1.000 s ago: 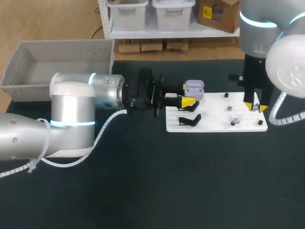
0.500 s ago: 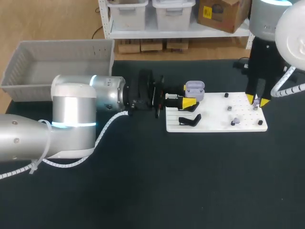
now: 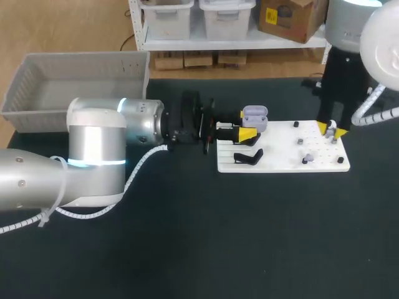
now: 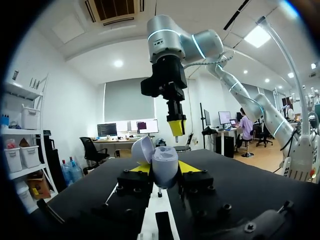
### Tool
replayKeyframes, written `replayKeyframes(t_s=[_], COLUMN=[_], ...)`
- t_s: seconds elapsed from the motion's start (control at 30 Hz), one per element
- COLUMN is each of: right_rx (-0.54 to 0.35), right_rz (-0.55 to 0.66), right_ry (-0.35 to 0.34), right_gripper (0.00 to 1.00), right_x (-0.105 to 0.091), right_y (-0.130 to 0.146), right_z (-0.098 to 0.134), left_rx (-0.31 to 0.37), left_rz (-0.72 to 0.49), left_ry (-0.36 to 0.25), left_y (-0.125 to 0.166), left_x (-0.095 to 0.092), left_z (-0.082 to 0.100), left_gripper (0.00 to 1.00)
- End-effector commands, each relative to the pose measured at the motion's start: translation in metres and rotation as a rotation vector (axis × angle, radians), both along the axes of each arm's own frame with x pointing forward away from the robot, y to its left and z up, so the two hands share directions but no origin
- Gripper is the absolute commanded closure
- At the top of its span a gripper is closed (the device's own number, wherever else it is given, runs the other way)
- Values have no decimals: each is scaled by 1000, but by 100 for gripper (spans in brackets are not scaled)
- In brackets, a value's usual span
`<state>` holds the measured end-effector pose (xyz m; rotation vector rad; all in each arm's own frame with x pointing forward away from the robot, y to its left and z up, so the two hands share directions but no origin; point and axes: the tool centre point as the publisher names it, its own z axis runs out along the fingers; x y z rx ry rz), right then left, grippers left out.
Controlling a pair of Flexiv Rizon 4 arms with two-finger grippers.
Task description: Pick up each earbud case from the left stands, insert the matching earbuds, close the lid, and place the case in the box.
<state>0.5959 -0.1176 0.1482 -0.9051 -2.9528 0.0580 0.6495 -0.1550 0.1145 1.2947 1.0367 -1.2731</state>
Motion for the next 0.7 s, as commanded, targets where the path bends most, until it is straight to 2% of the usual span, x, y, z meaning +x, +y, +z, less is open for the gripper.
replayKeyframes(t_s=[0.03,0.27,0.53,0.6,0.7], right_rx=[-68,-103,-191,-185,-123], right_rz=[-26,-98,-193,-202,-204], right_ry=[6,4,20,34,53], right_gripper=[100,100,100,100,100], right_x=[0,6,10,11,11], right_y=[26,53,65,70,74], right_z=[10,21,32,34,34], left_rx=[-2,-2,-2,-2,-2], left_rz=[6,6,6,6,6], left_ry=[-2,-2,-2,-2,-2], left_y=[0,0,0,0,0], left_x=[-2,-2,-2,-2,-2], left_z=[0,0,0,0,0], left_gripper=[100,100,100,100,100])
